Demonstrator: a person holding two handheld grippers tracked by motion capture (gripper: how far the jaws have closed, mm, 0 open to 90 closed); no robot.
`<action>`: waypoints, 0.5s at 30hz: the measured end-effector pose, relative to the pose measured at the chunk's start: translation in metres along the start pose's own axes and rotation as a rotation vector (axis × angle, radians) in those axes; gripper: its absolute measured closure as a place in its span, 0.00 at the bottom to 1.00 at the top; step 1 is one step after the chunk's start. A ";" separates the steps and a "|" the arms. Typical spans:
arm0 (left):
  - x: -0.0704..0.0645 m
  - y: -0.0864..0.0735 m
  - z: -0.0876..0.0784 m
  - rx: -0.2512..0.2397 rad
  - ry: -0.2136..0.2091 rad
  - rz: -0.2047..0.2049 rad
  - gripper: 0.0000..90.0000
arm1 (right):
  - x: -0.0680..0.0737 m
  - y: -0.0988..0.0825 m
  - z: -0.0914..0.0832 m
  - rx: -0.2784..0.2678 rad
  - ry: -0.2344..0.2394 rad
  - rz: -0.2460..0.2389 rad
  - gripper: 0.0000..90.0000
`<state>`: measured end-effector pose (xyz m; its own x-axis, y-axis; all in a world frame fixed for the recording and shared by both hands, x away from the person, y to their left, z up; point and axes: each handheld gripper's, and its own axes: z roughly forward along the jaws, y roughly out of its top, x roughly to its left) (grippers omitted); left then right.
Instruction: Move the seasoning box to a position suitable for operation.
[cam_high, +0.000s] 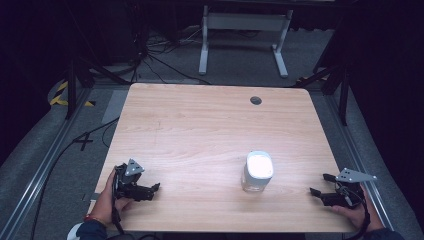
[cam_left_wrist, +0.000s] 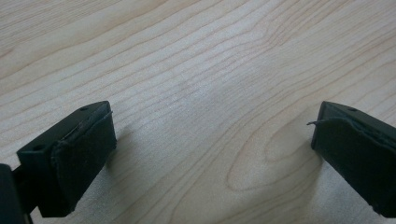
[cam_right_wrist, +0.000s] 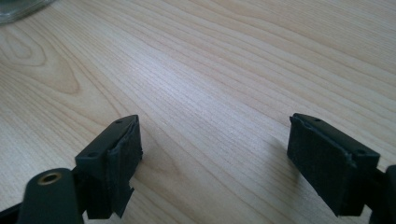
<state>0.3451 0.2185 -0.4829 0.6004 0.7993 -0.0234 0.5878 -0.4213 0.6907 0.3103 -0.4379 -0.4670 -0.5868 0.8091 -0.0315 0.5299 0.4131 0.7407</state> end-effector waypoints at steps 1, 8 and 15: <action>0.000 0.000 0.000 0.000 0.002 0.000 0.00 | 0.000 0.000 0.000 -0.001 0.000 -0.001 0.20; -0.002 0.001 0.001 0.001 -0.020 0.024 0.02 | 0.000 0.000 0.001 -0.001 -0.001 0.000 0.20; -0.003 0.009 0.003 0.017 -0.050 0.062 0.08 | 0.000 0.000 0.001 -0.002 -0.005 0.001 0.20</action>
<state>0.3501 0.2106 -0.4791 0.6620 0.7493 -0.0176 0.5574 -0.4764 0.6799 0.3106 -0.4374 -0.4672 -0.5835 0.8114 -0.0338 0.5294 0.4116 0.7419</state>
